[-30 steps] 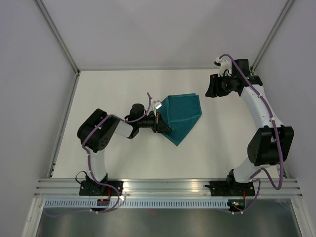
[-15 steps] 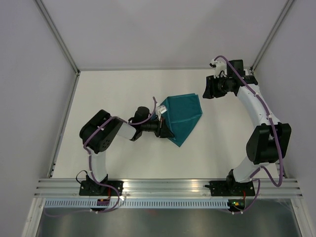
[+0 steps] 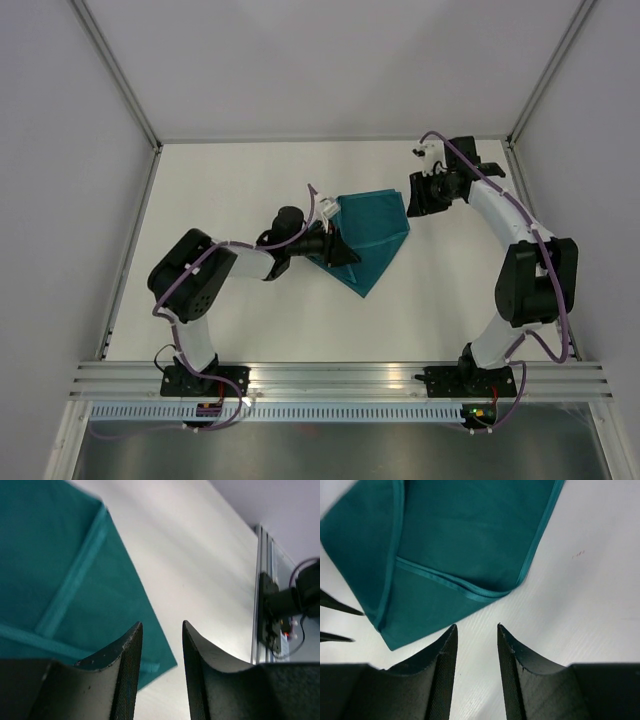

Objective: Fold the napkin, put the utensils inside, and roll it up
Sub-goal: Fold the napkin at the center of the board, then adjust the napkin at the center of the board.

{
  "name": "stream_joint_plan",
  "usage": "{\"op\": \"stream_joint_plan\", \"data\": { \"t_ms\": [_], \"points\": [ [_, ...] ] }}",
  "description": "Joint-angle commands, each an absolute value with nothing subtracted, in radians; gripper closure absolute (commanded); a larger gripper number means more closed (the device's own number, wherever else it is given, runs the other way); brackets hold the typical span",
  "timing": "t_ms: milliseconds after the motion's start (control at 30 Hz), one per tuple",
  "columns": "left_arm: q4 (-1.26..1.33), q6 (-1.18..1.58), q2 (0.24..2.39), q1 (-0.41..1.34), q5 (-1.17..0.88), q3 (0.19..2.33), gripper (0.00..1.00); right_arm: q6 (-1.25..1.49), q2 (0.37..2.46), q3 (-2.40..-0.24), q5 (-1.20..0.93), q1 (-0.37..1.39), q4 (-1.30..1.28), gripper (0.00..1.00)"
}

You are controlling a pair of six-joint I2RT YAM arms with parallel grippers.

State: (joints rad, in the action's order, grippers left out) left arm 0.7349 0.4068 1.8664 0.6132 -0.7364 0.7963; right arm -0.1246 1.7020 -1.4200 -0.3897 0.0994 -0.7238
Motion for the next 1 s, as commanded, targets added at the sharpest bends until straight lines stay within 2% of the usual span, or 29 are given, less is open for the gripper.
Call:
{"op": "stream_joint_plan", "data": {
  "t_ms": [0, 100, 167, 200, 267, 400, 667, 833, 967],
  "points": [
    [0.738, 0.4, 1.755, 0.6, -0.628, 0.893, 0.57, -0.149, 1.759, -1.326, -0.324, 0.118, -0.723, 0.58],
    [0.622, 0.397, 1.729, 0.577, -0.423, 0.931, 0.57, -0.146, 1.795, -1.264, -0.298, 0.124, -0.703, 0.64],
    [0.542, 0.422, 1.726, 0.549, -0.277, 0.951, 0.62, -0.143, 1.835, -1.244, -0.279, 0.126, -0.675, 0.67],
    [0.456, 0.426, 1.73, 0.52, -0.171, 0.983, 0.64, -0.138, 1.854, -1.241, -0.273, 0.126, -0.661, 0.67],
    [0.433, 0.442, 1.752, 0.493, -0.086, 0.999, 0.65, -0.133, 1.868, -1.23, -0.27, 0.127, -0.649, 0.67],
    [0.315, 0.433, 1.844, 0.42, -0.048, 1.087, 0.72, -0.123, 1.902, -1.216, -0.256, 0.13, -0.62, 0.67],
    [0.144, 0.457, 1.986, 0.405, 0.083, 1.207, 0.88, -0.103, 1.993, -1.27, -0.236, 0.144, -0.61, 0.68],
    [0.106, 0.476, 1.971, 0.402, 0.123, 1.193, 0.9, -0.087, 2.046, -1.359, -0.238, 0.153, -0.624, 0.67],
    [0.042, 0.489, 1.976, 0.402, 0.06, 1.21, 0.9, -0.077, 2.107, -1.437, -0.233, 0.169, -0.652, 0.67]
  ]
}}
